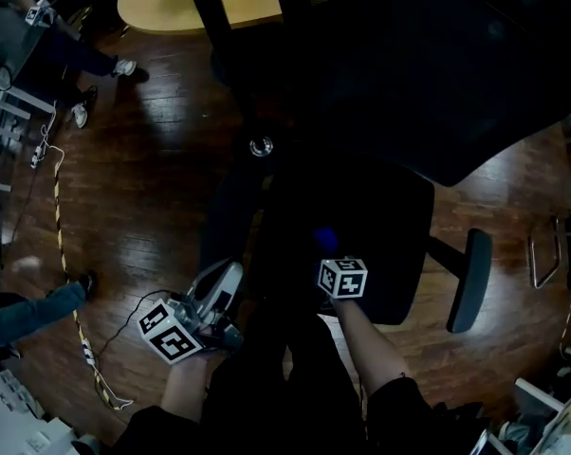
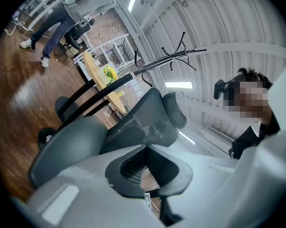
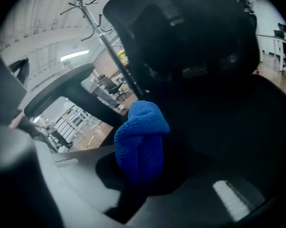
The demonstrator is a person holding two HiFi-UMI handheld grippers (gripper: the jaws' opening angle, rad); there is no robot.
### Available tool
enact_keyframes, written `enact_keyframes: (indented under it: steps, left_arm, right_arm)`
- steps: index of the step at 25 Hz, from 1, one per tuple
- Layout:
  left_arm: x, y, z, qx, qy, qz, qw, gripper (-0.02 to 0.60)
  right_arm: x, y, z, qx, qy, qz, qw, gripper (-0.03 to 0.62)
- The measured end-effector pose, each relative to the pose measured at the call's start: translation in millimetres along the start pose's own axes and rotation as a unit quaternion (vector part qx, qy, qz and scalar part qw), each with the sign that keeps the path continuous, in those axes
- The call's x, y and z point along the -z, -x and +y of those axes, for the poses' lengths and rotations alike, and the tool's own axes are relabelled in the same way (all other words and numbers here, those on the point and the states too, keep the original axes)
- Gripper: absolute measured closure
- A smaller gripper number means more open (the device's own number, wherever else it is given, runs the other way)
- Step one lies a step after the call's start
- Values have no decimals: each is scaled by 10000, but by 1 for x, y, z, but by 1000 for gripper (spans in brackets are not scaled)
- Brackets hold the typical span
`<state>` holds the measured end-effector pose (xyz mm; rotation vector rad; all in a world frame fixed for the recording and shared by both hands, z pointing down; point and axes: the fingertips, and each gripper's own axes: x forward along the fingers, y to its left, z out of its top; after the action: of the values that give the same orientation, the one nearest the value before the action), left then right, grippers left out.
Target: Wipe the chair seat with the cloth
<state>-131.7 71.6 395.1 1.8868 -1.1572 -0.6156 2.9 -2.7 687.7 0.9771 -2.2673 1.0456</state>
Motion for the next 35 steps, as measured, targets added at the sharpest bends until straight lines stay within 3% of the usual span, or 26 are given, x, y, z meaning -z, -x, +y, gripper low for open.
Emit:
enact_keyframes:
  steps: [3,5,13,17,22,26,30,32,35]
  left_arm:
    - [-2,12,0,-66,-6,-126,9999,592]
    - [-3,19,0,-90,35,-198,9998,592]
    - [-2,31,5,-75,89,-216,9997,592]
    - [-1,24,2,-14,67,-113,9999,592]
    - [5,7,0,50,0,160,9999,592]
    - [10,-10,-1,29,-72,366,9993,592]
    - [19,-29,-3,92,-118,540,9984,592]
    - [24,-38,-6,161,-130,619,9979,592]
    - [29,-47,-10,235,-141,721,9970,592]
  right_arm:
    - [16,-32,77,-680,406,354,9962,559]
    - [29,-46,106,-908,648,533,9923,559]
    - [39,-48,103,-788,863,590,9914,559]
    - [44,-27,56,-308,665,535,9959,559]
    - [49,25,-31,634,174,416,9970,559]
    - [41,88,-111,1471,-251,362,9881,559]
    - [43,154,-192,2264,-705,139,9714,559]
    - [43,177,-217,2433,-750,24,9670,559]
    - [42,185,-221,2338,-825,-108,9687,559]
